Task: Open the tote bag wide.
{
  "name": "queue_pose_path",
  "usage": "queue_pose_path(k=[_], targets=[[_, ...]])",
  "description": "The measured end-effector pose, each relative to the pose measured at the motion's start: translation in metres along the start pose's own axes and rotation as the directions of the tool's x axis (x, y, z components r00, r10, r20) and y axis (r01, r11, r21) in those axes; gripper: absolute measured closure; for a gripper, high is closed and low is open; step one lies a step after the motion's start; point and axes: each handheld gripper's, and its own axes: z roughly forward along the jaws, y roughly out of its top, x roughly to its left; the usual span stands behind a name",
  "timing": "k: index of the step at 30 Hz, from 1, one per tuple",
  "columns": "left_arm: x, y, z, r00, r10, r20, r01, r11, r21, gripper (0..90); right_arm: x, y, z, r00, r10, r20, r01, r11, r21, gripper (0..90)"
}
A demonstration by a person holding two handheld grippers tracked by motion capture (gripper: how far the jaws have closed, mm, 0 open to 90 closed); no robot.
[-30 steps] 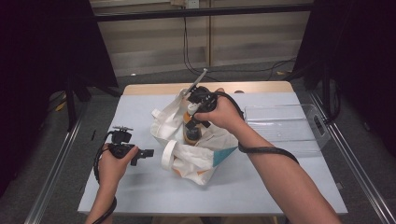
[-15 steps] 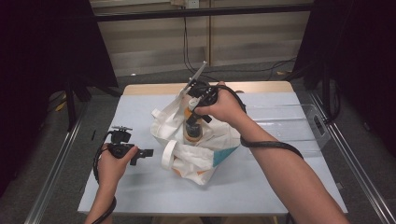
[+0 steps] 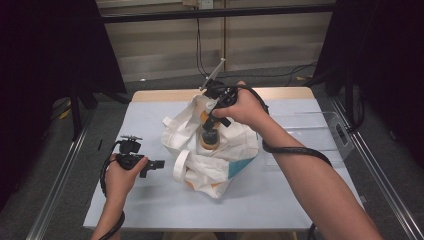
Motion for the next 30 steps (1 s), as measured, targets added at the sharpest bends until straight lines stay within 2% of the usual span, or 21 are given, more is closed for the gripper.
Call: queue_pose_path(k=[5, 6, 9, 13, 16, 23, 27, 30], targets=[[0.001, 0.000, -0.001, 0.9999, 0.009, -0.005, -0.009, 1.0000, 0.002, 4.2, -0.002, -0.001, -0.008, 0.9999, 0.006, 0.008, -0.006, 1.000, 0.014, 30.4], [0.000, -0.001, 0.000, 0.9999, -0.007, -0.008, 0.007, 0.9999, -0.012, 4.2, -0.002, -0.001, -0.009, 0.9999, 0.006, 0.011, -0.006, 1.000, 0.016, 30.4], [0.000, -0.001, 0.000, 0.9999, -0.007, -0.009, 0.007, 0.9999, -0.013, 4.1, -0.002, -0.001, -0.014, 0.9998, 0.004, 0.021, -0.004, 1.000, 0.024, 30.4], [0.001, 0.000, -0.001, 0.9999, 0.008, -0.011, -0.008, 1.0000, 0.002, 4.2, -0.004, -0.002, -0.022, 0.9995, -0.005, 0.032, 0.004, 1.000, 0.029, 30.4], [0.001, 0.000, 0.000, 0.9999, 0.013, -0.012, -0.012, 0.9999, 0.007, 4.1, -0.004, -0.002, -0.027, 0.9992, 0.007, 0.039, -0.008, 0.999, 0.038, 30.4], [0.000, -0.001, -0.001, 0.9999, -0.004, -0.013, 0.004, 1.0000, -0.009, 4.2, -0.006, -0.003, -0.032, 0.9992, -0.002, 0.040, 0.000, 0.999, 0.040, 30.3], [-0.001, 0.000, -0.001, 0.9999, 0.000, -0.015, 0.000, 1.0000, -0.007, 4.2, -0.005, -0.003, -0.033, 0.9995, -0.005, 0.032, 0.004, 0.999, 0.036, 30.3], [0.001, -0.001, -0.002, 0.9997, 0.018, -0.014, -0.018, 0.9998, 0.006, 4.2, -0.004, -0.003, -0.033, 0.9995, -0.006, 0.032, 0.005, 0.999, 0.038, 30.3]])
